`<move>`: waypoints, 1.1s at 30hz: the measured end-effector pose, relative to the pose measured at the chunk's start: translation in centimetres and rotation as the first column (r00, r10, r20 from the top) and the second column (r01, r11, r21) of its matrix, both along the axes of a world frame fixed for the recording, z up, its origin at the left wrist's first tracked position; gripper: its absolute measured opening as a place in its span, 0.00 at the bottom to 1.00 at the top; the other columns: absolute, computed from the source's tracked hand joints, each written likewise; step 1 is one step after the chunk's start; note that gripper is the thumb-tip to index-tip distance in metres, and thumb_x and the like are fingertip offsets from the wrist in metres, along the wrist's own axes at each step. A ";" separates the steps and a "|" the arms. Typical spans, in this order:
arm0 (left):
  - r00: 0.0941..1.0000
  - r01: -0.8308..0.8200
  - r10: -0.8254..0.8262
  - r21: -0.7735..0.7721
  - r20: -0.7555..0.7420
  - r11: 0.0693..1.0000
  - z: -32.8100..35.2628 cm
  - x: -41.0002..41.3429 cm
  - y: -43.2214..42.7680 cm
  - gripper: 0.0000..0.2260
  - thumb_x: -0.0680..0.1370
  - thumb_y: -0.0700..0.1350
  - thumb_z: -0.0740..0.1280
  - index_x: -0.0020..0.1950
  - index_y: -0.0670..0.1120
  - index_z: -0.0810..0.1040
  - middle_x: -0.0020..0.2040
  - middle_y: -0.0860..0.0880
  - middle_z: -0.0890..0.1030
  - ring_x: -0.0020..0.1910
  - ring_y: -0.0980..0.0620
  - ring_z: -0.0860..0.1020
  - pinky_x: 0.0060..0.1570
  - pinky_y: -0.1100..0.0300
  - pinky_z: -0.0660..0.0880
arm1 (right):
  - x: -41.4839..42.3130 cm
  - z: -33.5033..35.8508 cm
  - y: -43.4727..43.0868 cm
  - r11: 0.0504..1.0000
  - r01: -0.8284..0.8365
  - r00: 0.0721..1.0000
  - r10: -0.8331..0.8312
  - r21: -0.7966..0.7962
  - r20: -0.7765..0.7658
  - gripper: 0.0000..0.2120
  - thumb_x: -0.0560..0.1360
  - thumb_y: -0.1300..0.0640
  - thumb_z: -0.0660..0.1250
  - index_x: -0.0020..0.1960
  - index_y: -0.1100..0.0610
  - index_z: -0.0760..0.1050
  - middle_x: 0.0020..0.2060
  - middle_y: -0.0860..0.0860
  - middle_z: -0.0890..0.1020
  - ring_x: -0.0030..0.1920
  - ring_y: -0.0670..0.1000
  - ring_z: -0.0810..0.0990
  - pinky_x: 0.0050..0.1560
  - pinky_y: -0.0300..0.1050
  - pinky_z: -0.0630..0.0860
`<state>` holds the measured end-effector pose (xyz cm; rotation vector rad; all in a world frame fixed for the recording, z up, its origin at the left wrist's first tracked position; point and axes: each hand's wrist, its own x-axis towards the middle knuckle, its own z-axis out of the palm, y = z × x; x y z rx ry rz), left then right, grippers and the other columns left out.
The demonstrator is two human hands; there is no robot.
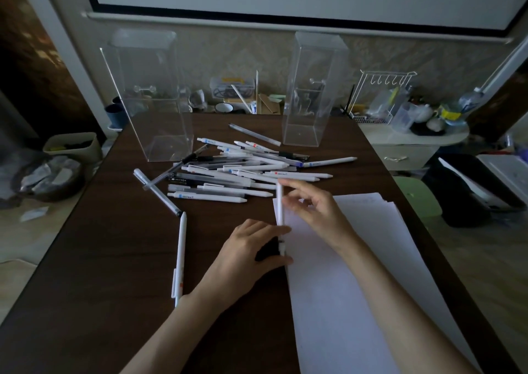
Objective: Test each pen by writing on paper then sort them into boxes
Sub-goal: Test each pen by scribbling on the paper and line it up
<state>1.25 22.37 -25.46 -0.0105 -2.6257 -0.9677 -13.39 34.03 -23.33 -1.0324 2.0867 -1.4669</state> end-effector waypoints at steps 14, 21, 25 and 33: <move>0.911 -0.368 0.412 -0.402 0.025 0.838 0.5 11.1 -3.0 0.21 0.72 0.58 0.63 0.63 0.52 0.75 0.58 0.51 0.75 0.59 0.50 0.72 0.56 0.51 0.71 | 3.9 0.1 -9.4 0.949 -0.014 0.710 0.230 0.314 -0.666 0.15 0.78 0.54 0.63 0.63 0.56 0.74 0.59 0.51 0.76 0.61 0.52 0.70 0.59 0.45 0.65; 0.885 -0.402 0.457 -0.354 0.085 0.845 -0.6 11.6 -2.6 0.23 0.75 0.62 0.54 0.63 0.53 0.75 0.65 0.48 0.71 0.64 0.48 0.71 0.58 0.52 0.70 | 5.8 -0.5 -11.2 0.928 0.196 0.512 0.179 0.317 -0.840 0.07 0.77 0.61 0.62 0.54 0.60 0.75 0.52 0.55 0.76 0.57 0.57 0.71 0.57 0.49 0.64; 0.882 -0.397 0.458 -0.348 0.112 0.849 -0.4 11.7 -2.5 0.23 0.75 0.62 0.54 0.64 0.53 0.75 0.66 0.47 0.70 0.64 0.47 0.70 0.59 0.52 0.69 | 6.4 0.0 -10.7 0.883 0.237 0.310 0.328 0.406 -0.893 0.07 0.70 0.70 0.67 0.46 0.62 0.77 0.47 0.58 0.79 0.53 0.58 0.75 0.55 0.51 0.71; 0.923 -0.321 0.372 -0.331 0.102 0.887 0.5 10.4 -2.2 0.21 0.75 0.57 0.61 0.65 0.52 0.73 0.67 0.45 0.69 0.66 0.45 0.68 0.60 0.51 0.67 | 4.2 3.7 -5.6 0.986 0.093 0.565 0.063 0.139 -0.823 0.12 0.71 0.73 0.67 0.51 0.63 0.71 0.38 0.60 0.78 0.34 0.57 0.78 0.32 0.46 0.76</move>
